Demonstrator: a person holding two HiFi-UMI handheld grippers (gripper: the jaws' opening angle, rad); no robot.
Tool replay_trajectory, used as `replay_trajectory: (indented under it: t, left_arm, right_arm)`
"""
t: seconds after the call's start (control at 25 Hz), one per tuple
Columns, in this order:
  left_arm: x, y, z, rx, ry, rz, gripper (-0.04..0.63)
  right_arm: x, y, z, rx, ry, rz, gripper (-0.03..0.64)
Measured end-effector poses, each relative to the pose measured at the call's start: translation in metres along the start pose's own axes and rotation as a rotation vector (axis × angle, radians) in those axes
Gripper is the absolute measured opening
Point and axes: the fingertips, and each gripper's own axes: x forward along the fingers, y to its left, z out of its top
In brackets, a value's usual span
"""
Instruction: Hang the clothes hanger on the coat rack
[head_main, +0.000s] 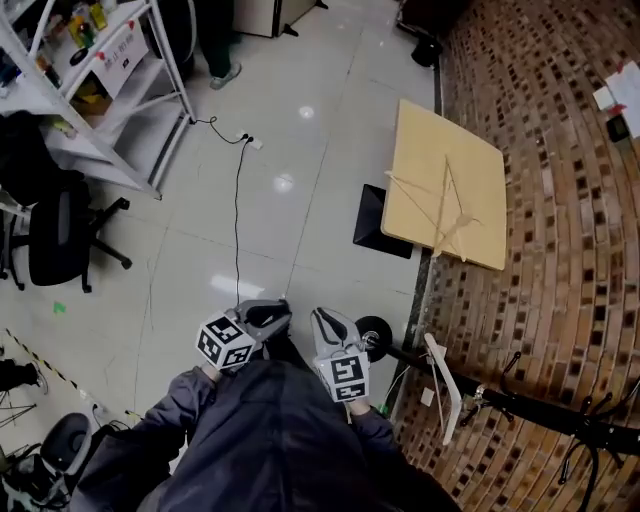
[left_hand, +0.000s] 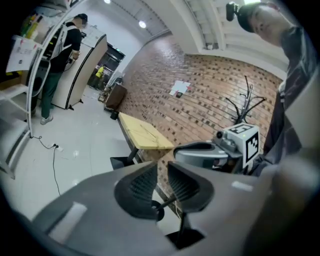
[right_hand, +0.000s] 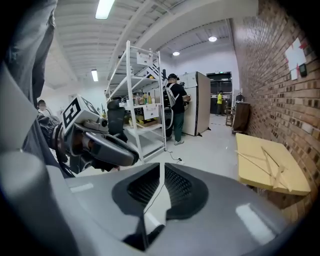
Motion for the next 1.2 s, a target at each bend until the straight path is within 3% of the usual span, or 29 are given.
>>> replay_trajectory:
  t: [0.36,0.6,0.88,1.04,1.2]
  left_arm:
    - [0.072,0.057,0.087,0.062,0.05,-0.051,0.069]
    - [0.12,0.114,0.135,0.074,0.071,-0.1,0.069]
    - [0.147,0.215,0.229,0.079,0.072,-0.144,0.069]
    - [0.153,0.279,0.285,0.081,0.058,-0.141,0.069]
    - [0.174,0.317,0.322,0.111,0.094,-0.169,0.069]
  right_arm:
    - [0.042,-0.106,0.033,0.057,-0.028,-0.106,0.034]
    - [0.099,-0.166,0.049,0.07,0.011,-0.142,0.034]
    - [0.192,-0.222,0.152,0.056,-0.033,-0.107,0.044]
    - [0.248,-0.256,0.19,0.074,-0.033,-0.125,0.06]
    - [0.278,-0.294,0.218,0.075,-0.053,-0.169,0.066]
